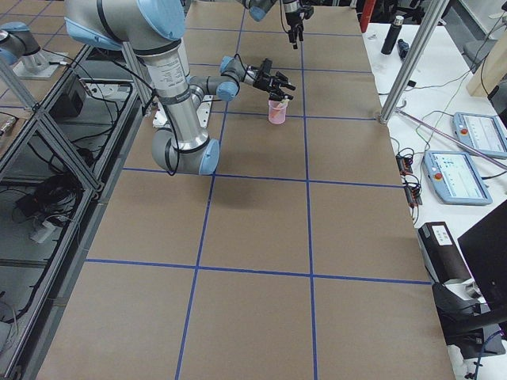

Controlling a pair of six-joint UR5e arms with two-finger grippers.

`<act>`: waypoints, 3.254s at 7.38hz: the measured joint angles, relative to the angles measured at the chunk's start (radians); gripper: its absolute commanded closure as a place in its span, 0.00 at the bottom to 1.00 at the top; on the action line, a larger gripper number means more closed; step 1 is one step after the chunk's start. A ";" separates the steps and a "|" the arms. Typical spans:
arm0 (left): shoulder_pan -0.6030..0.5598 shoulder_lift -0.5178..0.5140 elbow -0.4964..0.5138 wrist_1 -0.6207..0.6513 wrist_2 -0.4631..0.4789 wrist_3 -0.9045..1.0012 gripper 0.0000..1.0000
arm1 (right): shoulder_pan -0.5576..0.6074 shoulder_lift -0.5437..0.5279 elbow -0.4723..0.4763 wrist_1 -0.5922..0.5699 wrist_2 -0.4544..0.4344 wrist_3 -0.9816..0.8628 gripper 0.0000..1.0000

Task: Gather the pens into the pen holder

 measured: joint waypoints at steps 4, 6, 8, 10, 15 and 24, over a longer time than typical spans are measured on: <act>-0.002 0.010 -0.010 0.000 0.000 -0.001 0.00 | 0.177 -0.007 0.056 -0.003 0.396 -0.154 0.02; -0.012 0.033 -0.031 0.008 -0.003 0.006 0.00 | 0.339 -0.029 0.067 -0.014 0.721 -0.313 0.02; -0.085 0.128 -0.073 0.026 -0.049 0.086 0.00 | 0.510 -0.092 0.088 -0.020 1.065 -0.533 0.01; -0.289 0.178 -0.097 0.170 -0.205 0.310 0.00 | 0.707 -0.173 0.080 -0.029 1.402 -0.806 0.01; -0.635 0.224 -0.046 0.605 -0.275 0.877 0.00 | 1.065 -0.406 0.037 -0.159 1.758 -1.512 0.01; -0.699 0.292 0.088 0.601 -0.285 0.894 0.00 | 1.163 -0.608 0.011 -0.155 1.706 -1.677 0.01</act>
